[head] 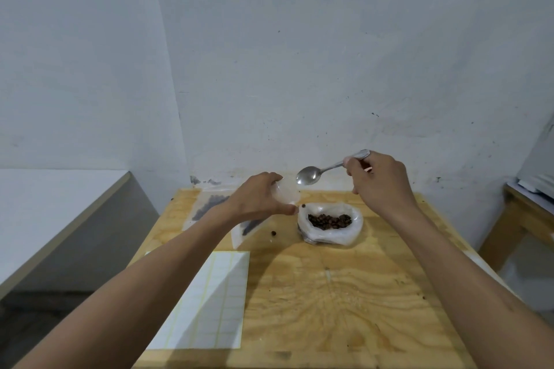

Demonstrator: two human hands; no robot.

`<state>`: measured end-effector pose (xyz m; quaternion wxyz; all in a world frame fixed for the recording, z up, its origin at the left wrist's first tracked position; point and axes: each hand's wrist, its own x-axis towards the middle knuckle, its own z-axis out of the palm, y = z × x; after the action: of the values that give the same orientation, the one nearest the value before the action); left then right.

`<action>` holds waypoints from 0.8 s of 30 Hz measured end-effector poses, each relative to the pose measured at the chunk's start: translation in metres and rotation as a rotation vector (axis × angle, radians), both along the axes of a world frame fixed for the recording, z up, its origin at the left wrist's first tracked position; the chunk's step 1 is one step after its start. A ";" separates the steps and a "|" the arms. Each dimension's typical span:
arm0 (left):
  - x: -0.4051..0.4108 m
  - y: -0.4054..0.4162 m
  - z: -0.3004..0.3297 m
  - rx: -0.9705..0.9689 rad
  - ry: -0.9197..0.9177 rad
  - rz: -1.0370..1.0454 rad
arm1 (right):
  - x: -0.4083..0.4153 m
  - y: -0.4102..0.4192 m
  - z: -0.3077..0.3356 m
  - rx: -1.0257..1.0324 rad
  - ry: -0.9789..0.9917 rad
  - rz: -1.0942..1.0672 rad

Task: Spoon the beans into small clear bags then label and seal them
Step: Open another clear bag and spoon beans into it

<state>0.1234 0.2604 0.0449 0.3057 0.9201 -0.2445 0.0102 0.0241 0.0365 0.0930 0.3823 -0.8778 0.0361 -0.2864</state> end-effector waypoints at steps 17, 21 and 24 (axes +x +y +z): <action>-0.011 -0.025 0.019 -0.376 0.165 0.134 | -0.043 -0.049 -0.079 -0.985 -0.181 0.271; -0.018 -0.028 0.029 -0.512 0.238 0.162 | -0.038 -0.055 -0.079 -1.016 0.023 0.304; -0.020 -0.033 0.036 -0.578 0.258 0.187 | -0.033 -0.035 -0.058 -0.608 0.091 0.229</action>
<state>0.1032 0.2271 0.0805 0.5803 0.8075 -0.1054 -0.0094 -0.0089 0.0014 0.0352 0.1305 -0.9620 -0.1328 -0.1996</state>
